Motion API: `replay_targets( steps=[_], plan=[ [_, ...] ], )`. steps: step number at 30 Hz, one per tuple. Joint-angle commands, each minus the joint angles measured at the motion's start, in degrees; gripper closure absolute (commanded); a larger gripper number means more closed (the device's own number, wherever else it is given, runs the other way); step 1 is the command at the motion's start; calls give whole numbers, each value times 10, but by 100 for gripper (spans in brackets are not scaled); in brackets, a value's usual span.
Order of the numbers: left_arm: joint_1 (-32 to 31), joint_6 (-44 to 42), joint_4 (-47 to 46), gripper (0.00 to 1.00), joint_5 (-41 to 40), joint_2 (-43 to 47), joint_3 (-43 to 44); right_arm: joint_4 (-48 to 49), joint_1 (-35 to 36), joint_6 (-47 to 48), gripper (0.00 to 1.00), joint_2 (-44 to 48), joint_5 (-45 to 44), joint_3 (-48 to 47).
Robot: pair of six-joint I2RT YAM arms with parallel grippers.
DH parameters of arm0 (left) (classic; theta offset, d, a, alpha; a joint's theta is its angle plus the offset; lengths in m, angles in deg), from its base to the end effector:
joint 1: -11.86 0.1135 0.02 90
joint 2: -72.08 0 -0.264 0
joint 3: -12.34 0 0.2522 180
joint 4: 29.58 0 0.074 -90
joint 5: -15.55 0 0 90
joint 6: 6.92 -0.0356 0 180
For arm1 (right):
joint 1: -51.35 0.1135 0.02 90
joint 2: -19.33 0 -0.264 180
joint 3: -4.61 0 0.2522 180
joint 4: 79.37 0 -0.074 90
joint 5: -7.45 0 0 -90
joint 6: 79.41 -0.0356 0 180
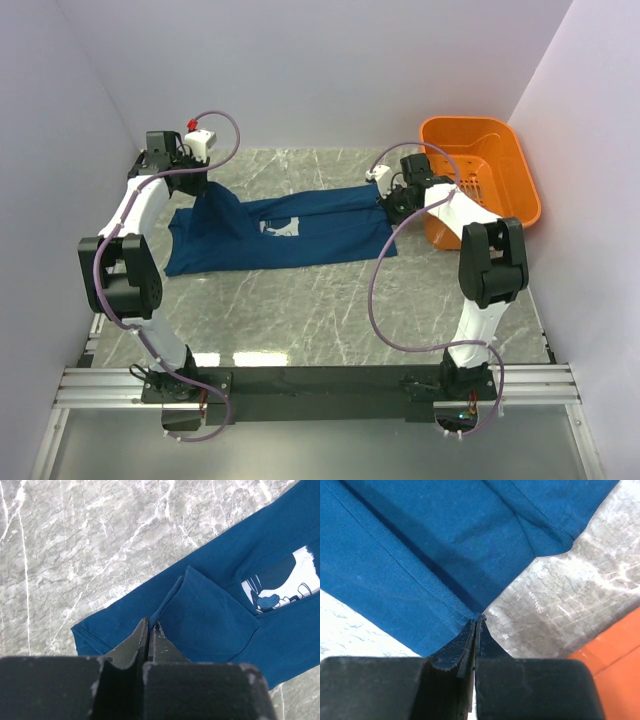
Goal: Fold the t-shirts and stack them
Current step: Fold the tshirt
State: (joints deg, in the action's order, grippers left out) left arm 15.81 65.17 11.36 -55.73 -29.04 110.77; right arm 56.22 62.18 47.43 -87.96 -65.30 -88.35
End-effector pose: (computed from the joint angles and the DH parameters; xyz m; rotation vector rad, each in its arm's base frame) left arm 0.4006 0.0162 0.2864 0.4376 2.2476 -0.1842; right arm 0.3898 0.0853 0.2108 -1.1239 2.2775 0.2153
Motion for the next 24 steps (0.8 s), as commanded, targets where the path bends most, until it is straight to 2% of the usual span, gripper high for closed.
replay_targets(
  steps=[1, 24],
  plan=[
    [2, -5, -24, 100, 3, -6, 23, 10, -5, -9, 100, -11, -9, -28],
    [3, 5, -27, 100, 10, -22, 35, 12, -5, -17, 100, -13, -25, -25]
  ],
)
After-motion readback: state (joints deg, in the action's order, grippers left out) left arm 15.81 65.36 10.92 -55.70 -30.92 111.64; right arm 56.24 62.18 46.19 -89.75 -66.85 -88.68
